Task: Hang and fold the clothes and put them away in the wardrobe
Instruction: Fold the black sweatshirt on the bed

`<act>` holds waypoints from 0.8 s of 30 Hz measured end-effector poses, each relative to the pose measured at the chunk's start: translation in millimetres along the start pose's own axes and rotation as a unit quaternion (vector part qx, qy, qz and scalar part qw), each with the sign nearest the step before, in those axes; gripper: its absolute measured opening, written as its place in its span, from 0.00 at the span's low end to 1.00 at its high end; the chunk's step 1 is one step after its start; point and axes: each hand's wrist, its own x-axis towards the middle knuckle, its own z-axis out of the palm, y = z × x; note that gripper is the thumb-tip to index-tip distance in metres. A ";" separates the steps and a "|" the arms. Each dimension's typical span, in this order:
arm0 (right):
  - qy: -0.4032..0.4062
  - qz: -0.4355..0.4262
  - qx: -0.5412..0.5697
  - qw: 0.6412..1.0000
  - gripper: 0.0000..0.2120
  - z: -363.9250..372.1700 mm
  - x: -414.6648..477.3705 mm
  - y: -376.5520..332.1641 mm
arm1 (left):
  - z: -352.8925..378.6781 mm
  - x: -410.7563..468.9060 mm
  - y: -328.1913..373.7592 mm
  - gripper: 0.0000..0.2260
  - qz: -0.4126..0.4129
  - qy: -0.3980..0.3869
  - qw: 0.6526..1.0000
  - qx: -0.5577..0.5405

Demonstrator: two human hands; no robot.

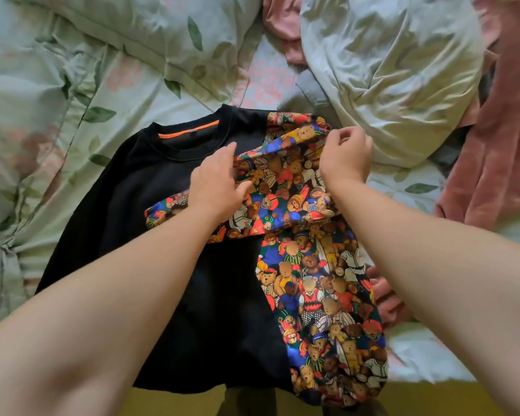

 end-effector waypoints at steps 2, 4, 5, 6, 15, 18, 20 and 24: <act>-0.038 0.095 -0.026 0.994 0.19 -0.7 22.8 -10.0 | 0.3 14.3 18.6 0.36 -0.014 -0.012 1.000 0.004; -0.124 0.145 -0.046 0.981 0.31 0.7 37.8 -21.3 | -2.1 25.6 29.5 0.31 -0.023 -0.036 0.999 0.011; -0.181 0.155 -0.020 0.971 0.31 -0.3 43.1 -27.8 | -2.9 30.5 32.9 0.28 -0.025 -0.049 0.998 0.014; -0.235 0.153 0.012 0.960 0.26 -2.1 49.0 -33.2 | -4.0 34.1 35.6 0.25 -0.025 -0.061 0.998 0.014; -0.298 0.093 -0.038 0.949 0.11 -15.6 93.6 -88.7 | -4.7 48.1 41.0 0.14 -0.040 -0.096 0.994 -0.034; -0.257 0.072 0.022 0.963 0.09 -12.1 107.6 -107.7 | -2.4 51.0 42.9 0.22 -0.052 -0.100 0.992 -0.048; -0.233 0.082 0.088 0.965 0.08 -2.0 108.9 -111.0 | -2.0 52.6 41.1 0.22 -0.077 -0.091 0.992 -0.049; -0.129 -0.086 -0.041 0.987 0.11 9.8 82.0 -92.8 | -0.7 54.5 29.1 0.15 -0.165 -0.018 0.986 -0.037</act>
